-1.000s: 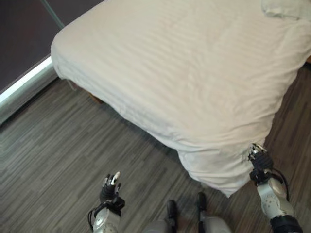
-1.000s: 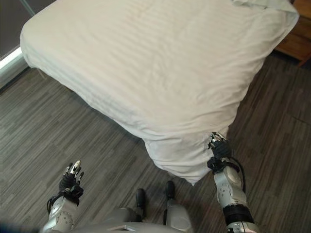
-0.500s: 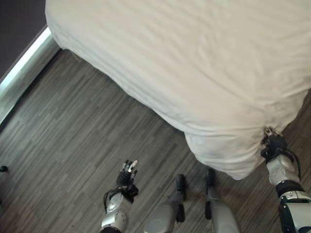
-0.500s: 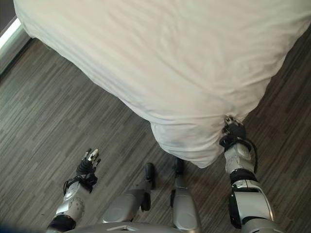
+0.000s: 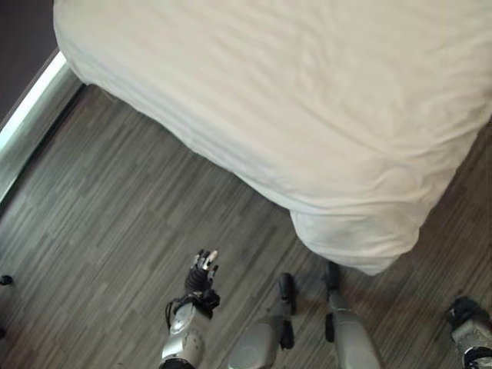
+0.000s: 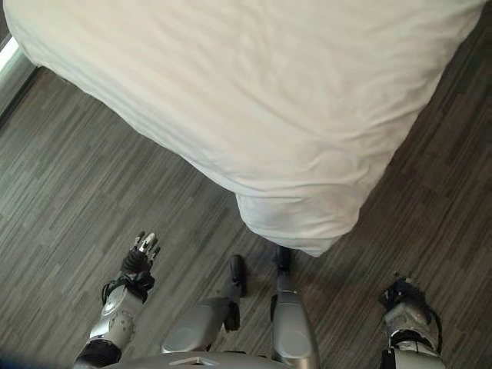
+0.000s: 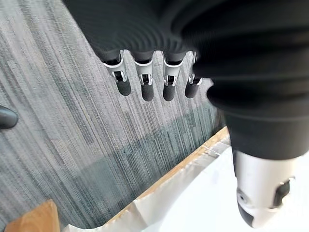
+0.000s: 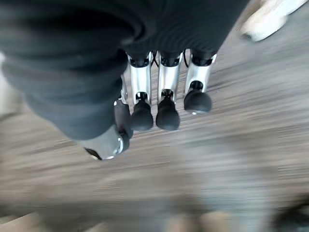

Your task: Making the bed.

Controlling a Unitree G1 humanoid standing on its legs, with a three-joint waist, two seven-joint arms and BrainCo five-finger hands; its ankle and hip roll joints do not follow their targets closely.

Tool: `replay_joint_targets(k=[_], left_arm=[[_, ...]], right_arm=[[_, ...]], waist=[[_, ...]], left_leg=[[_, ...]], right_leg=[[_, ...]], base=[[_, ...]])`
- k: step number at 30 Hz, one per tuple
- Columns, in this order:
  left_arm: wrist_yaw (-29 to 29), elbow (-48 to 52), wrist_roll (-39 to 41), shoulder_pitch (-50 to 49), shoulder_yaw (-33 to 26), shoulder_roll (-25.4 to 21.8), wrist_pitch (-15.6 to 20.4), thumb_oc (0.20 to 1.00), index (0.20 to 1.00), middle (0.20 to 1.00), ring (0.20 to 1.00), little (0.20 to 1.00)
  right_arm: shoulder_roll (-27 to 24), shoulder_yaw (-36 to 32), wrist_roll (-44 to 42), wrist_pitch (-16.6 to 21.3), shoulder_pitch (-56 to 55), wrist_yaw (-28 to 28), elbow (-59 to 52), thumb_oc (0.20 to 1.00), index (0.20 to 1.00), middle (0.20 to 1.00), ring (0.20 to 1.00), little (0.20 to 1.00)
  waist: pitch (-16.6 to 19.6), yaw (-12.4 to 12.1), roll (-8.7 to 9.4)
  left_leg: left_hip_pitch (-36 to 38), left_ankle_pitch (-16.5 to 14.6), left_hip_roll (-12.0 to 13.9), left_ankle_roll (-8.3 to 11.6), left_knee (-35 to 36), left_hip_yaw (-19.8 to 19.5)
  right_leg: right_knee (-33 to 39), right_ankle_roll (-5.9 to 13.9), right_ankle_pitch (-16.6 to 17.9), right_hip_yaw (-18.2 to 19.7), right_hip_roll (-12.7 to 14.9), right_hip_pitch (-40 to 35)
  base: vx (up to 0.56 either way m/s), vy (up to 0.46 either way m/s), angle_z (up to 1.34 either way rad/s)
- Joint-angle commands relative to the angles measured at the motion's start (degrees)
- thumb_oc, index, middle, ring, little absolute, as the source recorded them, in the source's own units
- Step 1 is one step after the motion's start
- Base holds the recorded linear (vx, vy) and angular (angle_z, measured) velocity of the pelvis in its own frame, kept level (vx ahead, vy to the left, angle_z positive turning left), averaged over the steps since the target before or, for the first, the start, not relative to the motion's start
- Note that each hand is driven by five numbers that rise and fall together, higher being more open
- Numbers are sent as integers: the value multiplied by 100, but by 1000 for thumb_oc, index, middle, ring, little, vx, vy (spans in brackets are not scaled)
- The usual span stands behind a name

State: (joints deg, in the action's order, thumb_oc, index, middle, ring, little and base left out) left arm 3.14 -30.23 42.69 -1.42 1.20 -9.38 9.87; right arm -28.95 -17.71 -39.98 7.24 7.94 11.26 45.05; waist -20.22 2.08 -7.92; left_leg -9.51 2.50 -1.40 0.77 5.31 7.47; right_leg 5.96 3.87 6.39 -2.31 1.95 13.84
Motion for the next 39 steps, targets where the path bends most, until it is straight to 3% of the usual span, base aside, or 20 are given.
replay_joint_targets(k=[1,3,7,14,20,25,28,33,39], left_arm=[[33,45,121,-36,-251,-173,354,1000,1000,1000,1000,1000],[-244,160,178,-186,-300,-245,328,1000,1000,1000,1000,1000],[-611,49,237,-365,-330,-270,318,1000,1000,1000,1000,1000],[-551,24,230,-409,-325,-260,362,1000,1000,1000,1000,1000],[-465,-49,239,-336,-305,-293,378,1000,1000,1000,1000,1000],[-376,-69,252,-244,-242,-337,415,1000,1000,1000,1000,1000],[-330,-63,239,-179,-180,-377,427,1000,1000,1000,1000,1000],[-108,-96,291,51,8,-394,440,1000,1000,1000,1000,1000],[-54,-54,249,128,69,-287,368,1000,1000,1000,1000,1000]], right_arm=[[-258,885,736,569,-248,-655,-1844,200,200,200,200,200],[-859,1703,1023,348,-604,-1772,-3111,200,200,200,200,200],[-1295,2767,1478,51,-721,-2747,-3938,200,200,200,200,200],[-777,4116,2039,-177,-127,-2991,-3540,200,200,200,200,200],[-359,4575,2434,-212,592,-2708,-2719,200,200,200,200,200],[-178,4522,2435,-214,1079,-2371,-2134,200,200,200,200,200],[-106,4349,2429,-192,1437,-2054,-1605,200,200,200,200,200],[-161,3921,2661,-175,2460,-1157,498,200,200,200,200,200],[213,3134,2364,-293,1915,-915,2118,200,200,200,200,200]], waist=[[449,-48,439],[456,-46,546],[499,-124,621],[464,-370,564],[303,-612,548],[202,-760,555],[118,-858,544],[-192,-1017,430],[-306,-956,387]], left_leg=[[73,4,167,326,-31,-329],[45,54,164,342,-31,-335],[53,67,161,344,-31,-374],[-12,144,133,358,-31,-509],[-176,239,99,363,-31,-697],[-336,305,89,370,-31,-786],[-495,354,82,384,-31,-826],[-995,478,91,426,-31,-852],[-1023,449,111,392,-31,-832]], right_leg=[[-96,473,43,16,429,-38],[-96,461,78,7,434,-23],[-96,461,89,-37,458,-65],[-96,459,108,-203,508,-88],[-96,456,146,-353,539,-30],[-96,453,189,-420,537,84],[-96,456,215,-455,532,221],[-96,481,338,-410,498,700],[-96,478,328,-368,466,744]], base=[[-54,-22,-10],[-56,-35,-10],[-21,0,2],[-35,17,9],[-51,1,20],[-45,-6,15],[-52,-17,11],[-56,-14,10],[15,3,3]])
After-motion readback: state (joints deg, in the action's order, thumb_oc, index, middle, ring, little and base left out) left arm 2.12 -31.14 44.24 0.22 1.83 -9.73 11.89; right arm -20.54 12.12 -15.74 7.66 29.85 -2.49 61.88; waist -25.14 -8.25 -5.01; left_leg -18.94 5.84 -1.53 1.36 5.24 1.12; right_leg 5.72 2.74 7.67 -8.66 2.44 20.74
